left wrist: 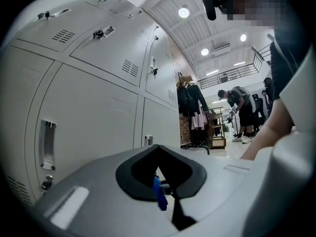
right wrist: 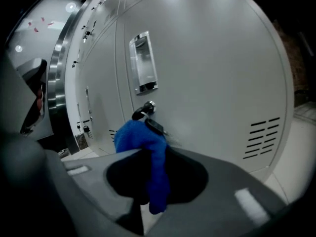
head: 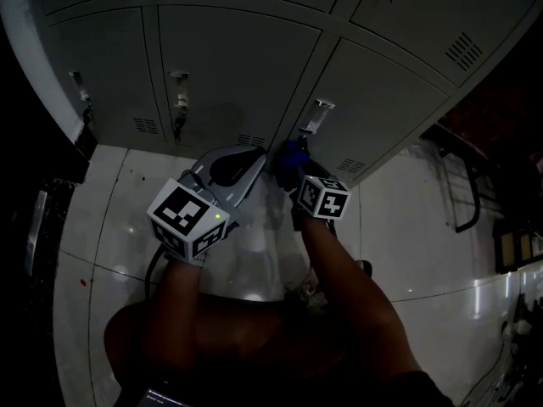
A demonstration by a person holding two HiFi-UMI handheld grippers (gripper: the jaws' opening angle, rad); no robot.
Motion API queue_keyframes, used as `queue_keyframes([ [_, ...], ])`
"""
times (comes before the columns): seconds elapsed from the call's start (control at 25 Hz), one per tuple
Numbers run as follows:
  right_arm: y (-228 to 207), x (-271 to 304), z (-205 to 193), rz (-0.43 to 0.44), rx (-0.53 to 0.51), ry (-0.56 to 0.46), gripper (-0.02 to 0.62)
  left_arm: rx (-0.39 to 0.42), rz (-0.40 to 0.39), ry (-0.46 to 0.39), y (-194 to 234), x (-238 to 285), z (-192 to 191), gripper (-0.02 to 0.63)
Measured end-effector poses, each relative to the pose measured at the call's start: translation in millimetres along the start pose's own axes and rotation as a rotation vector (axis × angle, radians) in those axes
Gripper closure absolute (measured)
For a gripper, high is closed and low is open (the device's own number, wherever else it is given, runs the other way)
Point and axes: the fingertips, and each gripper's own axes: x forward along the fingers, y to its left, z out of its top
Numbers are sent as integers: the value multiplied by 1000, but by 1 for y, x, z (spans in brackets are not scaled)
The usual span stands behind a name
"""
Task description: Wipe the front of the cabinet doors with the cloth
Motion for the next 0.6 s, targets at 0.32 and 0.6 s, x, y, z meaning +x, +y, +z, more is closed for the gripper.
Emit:
queue_keyframes([
  [0.32, -57, -24, 6, -106, 19, -37, 518, 1, 7, 3, -2, -1, 0, 606],
  [0.6, -119, -54, 2, -221, 52, -40, 518, 7, 3, 16, -4, 1, -2, 606],
])
